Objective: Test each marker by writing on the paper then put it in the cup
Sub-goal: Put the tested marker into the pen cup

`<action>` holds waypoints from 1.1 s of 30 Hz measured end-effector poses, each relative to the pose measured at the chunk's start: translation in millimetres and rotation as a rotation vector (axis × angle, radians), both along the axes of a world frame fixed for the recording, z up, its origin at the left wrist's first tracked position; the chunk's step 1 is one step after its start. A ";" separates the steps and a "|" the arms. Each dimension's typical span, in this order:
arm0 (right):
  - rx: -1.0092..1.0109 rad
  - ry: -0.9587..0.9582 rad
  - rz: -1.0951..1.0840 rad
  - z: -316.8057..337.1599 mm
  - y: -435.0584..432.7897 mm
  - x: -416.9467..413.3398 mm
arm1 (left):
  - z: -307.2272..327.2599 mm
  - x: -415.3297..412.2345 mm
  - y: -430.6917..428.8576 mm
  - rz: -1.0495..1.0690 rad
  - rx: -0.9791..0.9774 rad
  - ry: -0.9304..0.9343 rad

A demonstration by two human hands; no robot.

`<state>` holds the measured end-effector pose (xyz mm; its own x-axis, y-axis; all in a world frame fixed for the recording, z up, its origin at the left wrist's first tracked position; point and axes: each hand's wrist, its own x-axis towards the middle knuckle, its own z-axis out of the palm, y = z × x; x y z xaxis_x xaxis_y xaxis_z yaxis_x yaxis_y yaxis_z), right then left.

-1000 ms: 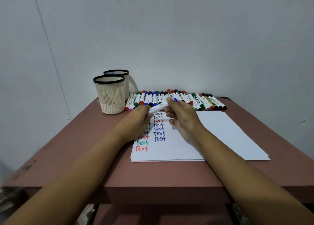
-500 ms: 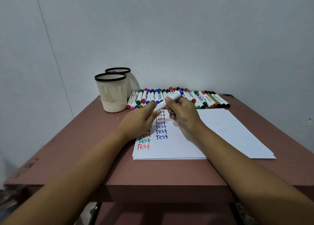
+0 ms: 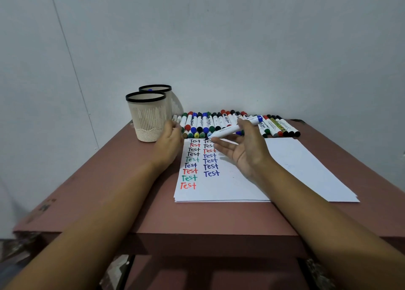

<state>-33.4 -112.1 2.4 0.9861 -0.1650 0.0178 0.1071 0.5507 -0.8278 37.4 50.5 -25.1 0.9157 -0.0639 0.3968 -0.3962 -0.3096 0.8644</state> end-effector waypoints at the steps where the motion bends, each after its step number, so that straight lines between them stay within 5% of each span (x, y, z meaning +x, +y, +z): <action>1: -0.036 -0.001 0.008 -0.1 -0.4 -1.5 | -0.4 2.2 0.4 0.017 -0.058 0.050; 6: -0.334 -0.033 0.015 -6.4 3.8 -6.4 | 0.8 3.3 0.1 0.028 -0.130 0.127; 11: -0.655 -0.024 0.001 -15.8 17.7 -13.9 | -3.2 6.5 7.4 0.019 0.028 0.098; 33: -0.876 -0.106 -0.116 -24.4 26.4 -17.0 | -0.8 7.8 7.2 0.012 -0.084 0.148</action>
